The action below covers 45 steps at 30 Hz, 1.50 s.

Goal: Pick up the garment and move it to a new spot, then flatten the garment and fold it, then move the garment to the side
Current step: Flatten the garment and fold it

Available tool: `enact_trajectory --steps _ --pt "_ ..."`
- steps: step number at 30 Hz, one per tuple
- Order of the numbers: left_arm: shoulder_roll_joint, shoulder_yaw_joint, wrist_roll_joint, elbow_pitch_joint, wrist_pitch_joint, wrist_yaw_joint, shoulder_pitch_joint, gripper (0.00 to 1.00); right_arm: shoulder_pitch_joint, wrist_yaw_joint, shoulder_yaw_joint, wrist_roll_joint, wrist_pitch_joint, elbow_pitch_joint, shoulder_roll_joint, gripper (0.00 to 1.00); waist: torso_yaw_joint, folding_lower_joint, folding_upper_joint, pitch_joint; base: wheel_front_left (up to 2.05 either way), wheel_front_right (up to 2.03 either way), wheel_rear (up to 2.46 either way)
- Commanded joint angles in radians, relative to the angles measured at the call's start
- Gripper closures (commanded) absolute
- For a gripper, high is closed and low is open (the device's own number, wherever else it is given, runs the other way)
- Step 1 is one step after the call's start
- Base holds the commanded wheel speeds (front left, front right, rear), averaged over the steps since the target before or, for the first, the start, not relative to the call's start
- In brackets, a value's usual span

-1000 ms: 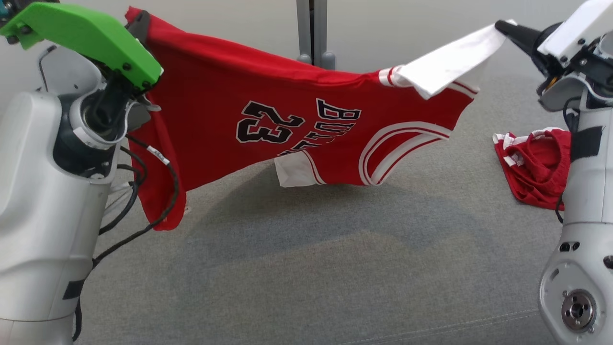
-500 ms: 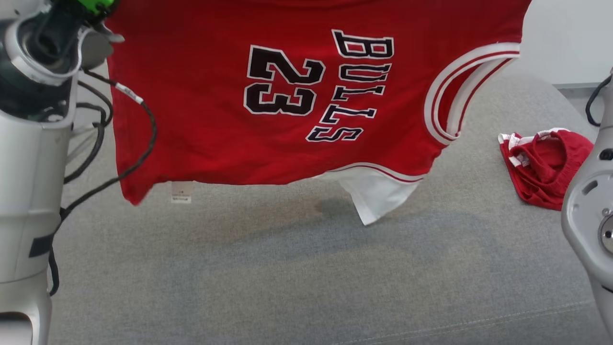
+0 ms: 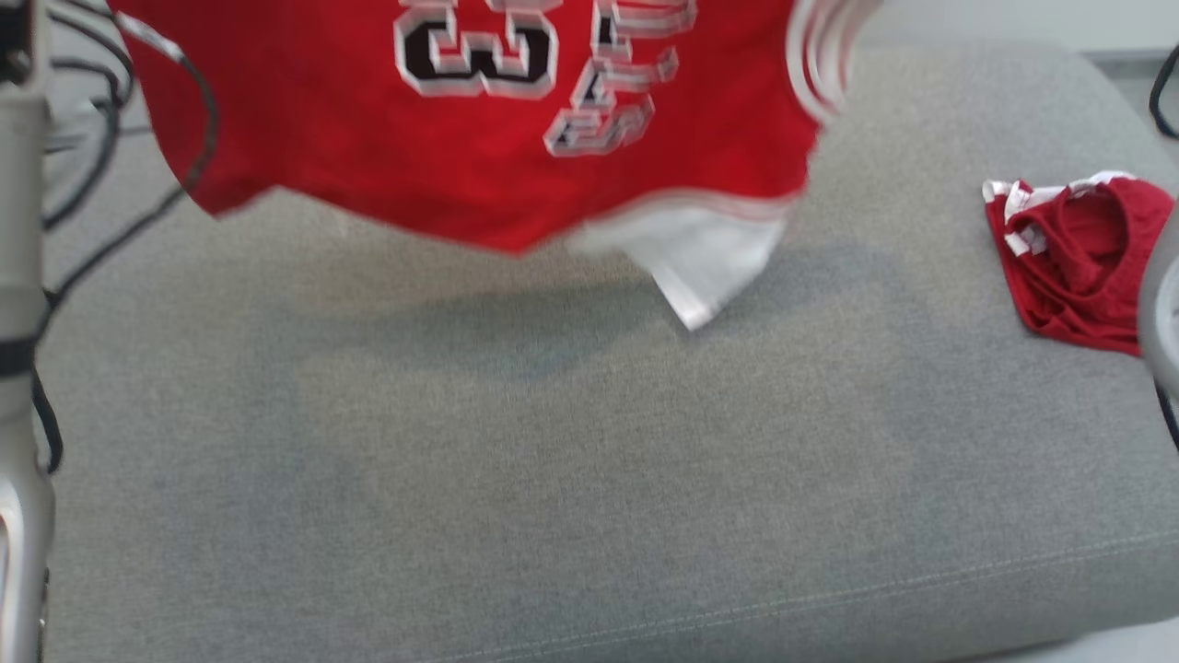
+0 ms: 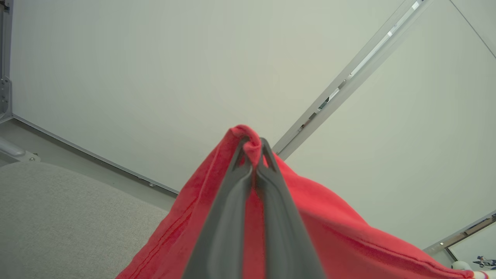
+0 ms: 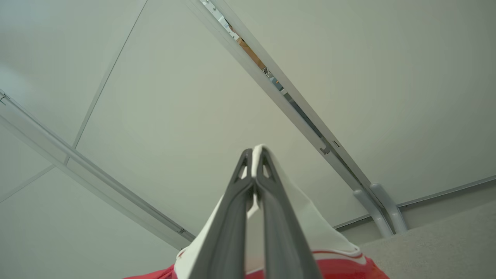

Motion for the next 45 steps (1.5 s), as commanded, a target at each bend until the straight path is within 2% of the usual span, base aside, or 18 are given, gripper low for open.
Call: enact_trajectory --steps 1,2,3,4,6,10,11,13,17,22,26,32,37,43,45 --pt "-0.003 0.013 0.035 0.026 -0.067 -0.019 -0.066 1.0 -0.07 0.0 0.019 -0.002 -0.098 0.035 -0.001 1.0 -0.022 0.0 0.0 0.138 0.0 0.0 0.0" --pt "-0.009 0.02 0.042 0.043 -0.108 -0.037 -0.095 1.0 -0.1 0.0 0.031 0.002 -0.154 0.061 -0.002 1.0 -0.029 0.0 0.0 0.163 0.0 0.0 0.0" --pt "-0.009 0.02 0.042 0.043 -0.108 -0.037 -0.095 1.0 -0.1 0.0 0.031 0.002 -0.154 0.061 -0.002 1.0 -0.029 0.0 0.0 0.163 0.0 0.0 0.0" --pt "-0.011 0.02 0.058 0.059 -0.151 -0.063 -0.121 1.0 -0.13 0.0 0.042 0.012 -0.213 0.087 -0.002 1.0 -0.036 0.0 0.0 0.186 0.0 0.0 0.0" --pt "-0.01 0.012 0.093 0.094 -0.255 -0.149 -0.176 1.0 -0.182 0.0 0.075 0.025 -0.341 0.142 -0.001 1.0 -0.052 0.0 0.0 0.22 0.0 0.0 0.0" --pt "-0.013 0.009 0.14 0.177 -0.444 -0.288 -0.281 1.0 -0.283 0.0 0.168 0.078 -0.556 0.232 -0.001 1.0 -0.087 0.0 0.0 0.284 0.0 0.0 0.0" --pt "-0.011 0.003 0.165 0.217 -0.522 -0.342 -0.326 1.0 -0.311 0.0 0.216 0.112 -0.63 0.267 -0.002 1.0 -0.1 0.0 0.0 0.32 0.0 0.0 0.0" --pt "-0.014 0.01 0.17 0.274 -0.575 -0.366 -0.347 1.0 -0.32 0.0 0.254 0.149 -0.682 0.296 -0.001 1.0 -0.11 0.0 0.0 0.35 0.0 0.0 0.0" --pt "-0.02 0.018 0.166 0.389 -0.613 -0.379 -0.377 1.0 -0.31 0.0 0.321 0.207 -0.746 0.33 -0.001 1.0 -0.121 0.0 0.0 0.394 0.0 0.0 0.0" --pt "-0.035 0.023 0.159 0.464 -0.661 -0.42 -0.402 1.0 -0.316 0.0 0.406 0.297 -0.742 0.344 0.0 1.0 -0.124 0.0 0.0 0.448 0.0 0.0 0.0" --pt "-0.034 0.033 0.149 0.509 -0.679 -0.454 -0.401 1.0 -0.288 0.0 0.465 0.362 -0.745 0.342 -0.002 1.0 -0.121 0.0 0.0 0.451 0.0 0.0 0.0" --pt "-0.048 0.052 0.112 0.556 -0.679 -0.505 -0.363 1.0 -0.213 0.0 0.567 0.451 -0.668 0.28 0.001 1.0 -0.096 0.0 0.0 0.44 0.0 0.0 0.0" --pt "-0.056 0.066 0.07 0.562 -0.673 -0.552 -0.239 1.0 -0.057 0.0 0.645 0.498 -0.615 0.193 -0.002 1.0 -0.061 0.0 0.0 0.377 0.0 0.0 0.0" --pt "-0.064 0.067 0.031 0.514 -0.654 -0.574 0.013 1.0 0.232 0.0 0.689 0.551 -0.522 0.074 -0.025 1.0 -0.025 0.0 0.0 0.258 0.0 0.0 0.0" --pt "-0.063 0.074 0.01 0.474 -0.639 -0.565 0.113 1.0 0.353 0.0 0.695 0.578 -0.484 0.013 -0.035 1.0 -0.016 0.0 0.0 0.219 0.0 0.0 0.0"
